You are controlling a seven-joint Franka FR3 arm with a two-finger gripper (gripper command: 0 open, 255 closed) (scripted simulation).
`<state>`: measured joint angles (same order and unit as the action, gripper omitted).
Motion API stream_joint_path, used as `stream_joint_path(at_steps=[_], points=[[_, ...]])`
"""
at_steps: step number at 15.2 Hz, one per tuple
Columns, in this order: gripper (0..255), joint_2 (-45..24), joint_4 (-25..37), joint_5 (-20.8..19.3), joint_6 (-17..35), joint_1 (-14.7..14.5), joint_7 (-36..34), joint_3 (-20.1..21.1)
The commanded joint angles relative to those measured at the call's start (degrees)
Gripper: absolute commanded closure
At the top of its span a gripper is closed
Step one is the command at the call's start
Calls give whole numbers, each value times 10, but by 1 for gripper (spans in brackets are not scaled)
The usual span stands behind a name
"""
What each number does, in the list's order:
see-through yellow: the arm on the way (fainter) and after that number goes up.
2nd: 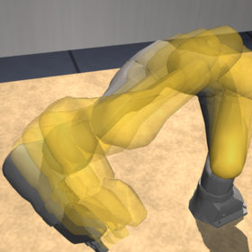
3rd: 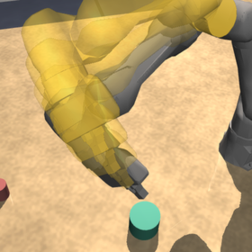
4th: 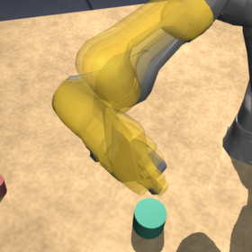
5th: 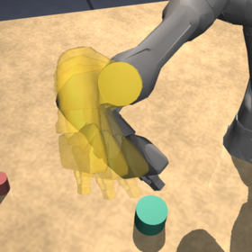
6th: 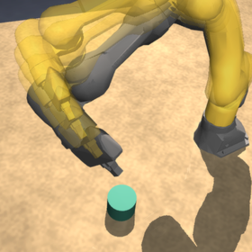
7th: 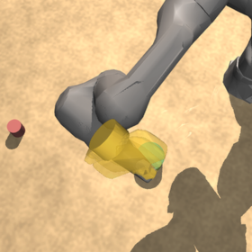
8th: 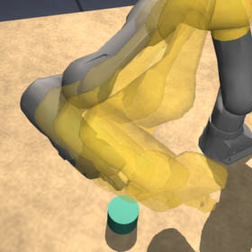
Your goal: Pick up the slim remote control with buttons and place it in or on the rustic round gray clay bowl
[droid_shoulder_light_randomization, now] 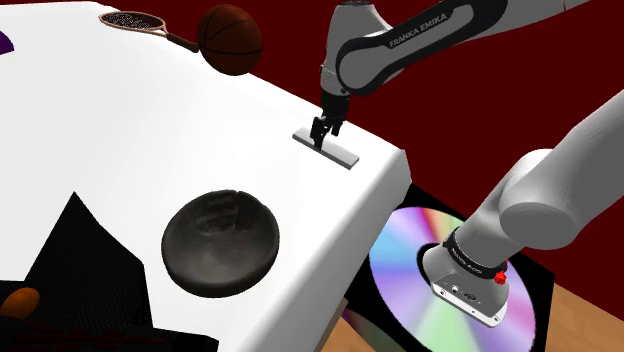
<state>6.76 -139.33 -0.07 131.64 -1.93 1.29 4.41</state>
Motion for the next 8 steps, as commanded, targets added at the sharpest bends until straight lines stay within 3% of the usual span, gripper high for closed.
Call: stream_joint_path(at_steps=[1, 8], points=[[0, -10, -6, -1, 16, 0, -1, 0], [0, -19, -10, -2, 29, 0, -2, 1]])
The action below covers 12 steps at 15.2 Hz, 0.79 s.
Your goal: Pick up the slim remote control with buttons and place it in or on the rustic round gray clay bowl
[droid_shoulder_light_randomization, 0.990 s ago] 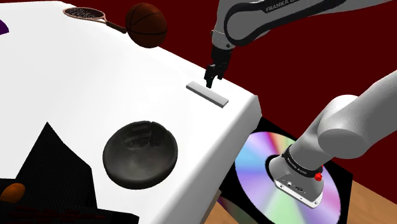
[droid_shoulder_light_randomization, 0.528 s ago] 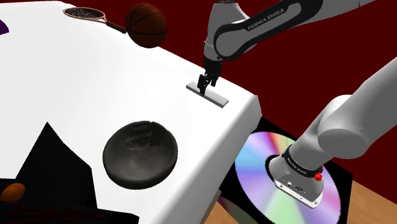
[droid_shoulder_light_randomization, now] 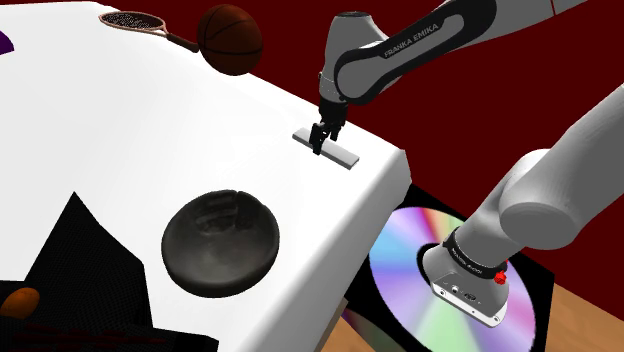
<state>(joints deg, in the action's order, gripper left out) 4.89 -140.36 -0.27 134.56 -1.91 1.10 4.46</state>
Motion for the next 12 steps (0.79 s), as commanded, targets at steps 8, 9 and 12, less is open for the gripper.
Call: stream_joint_path(at_steps=[8, 9, 12], points=[[255, 0, 0, 0, 0, 0, 0, 0], [255, 0, 0, 0, 0, 0, 0, 0], [255, 0, 0, 0, 0, 0, 0, 0]])
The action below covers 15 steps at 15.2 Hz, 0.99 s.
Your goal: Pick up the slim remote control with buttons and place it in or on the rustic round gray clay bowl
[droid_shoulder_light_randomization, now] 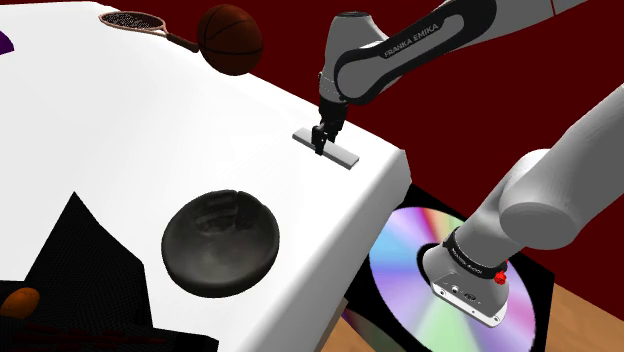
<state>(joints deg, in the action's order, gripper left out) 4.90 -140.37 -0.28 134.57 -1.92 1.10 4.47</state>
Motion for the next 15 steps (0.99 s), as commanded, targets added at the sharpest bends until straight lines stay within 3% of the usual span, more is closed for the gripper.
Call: stream_joint_path(at_steps=[1, 15], points=[[255, 6, 3, 1, -8, 0, 0, 0], [255, 68, 55, 6, -123, -1, 6, -2]])
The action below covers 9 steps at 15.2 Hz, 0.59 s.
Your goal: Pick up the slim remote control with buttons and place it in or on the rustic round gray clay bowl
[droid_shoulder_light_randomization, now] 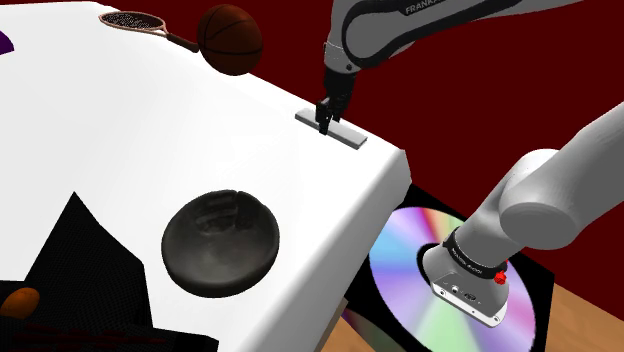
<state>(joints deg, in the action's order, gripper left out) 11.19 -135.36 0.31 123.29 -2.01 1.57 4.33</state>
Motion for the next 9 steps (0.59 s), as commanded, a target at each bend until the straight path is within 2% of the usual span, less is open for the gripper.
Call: stream_joint_path(at_steps=[1, 9], points=[[255, 9, 10, 1, -18, 0, 1, -1], [255, 31, 51, 2, -82, 0, 3, -2]])
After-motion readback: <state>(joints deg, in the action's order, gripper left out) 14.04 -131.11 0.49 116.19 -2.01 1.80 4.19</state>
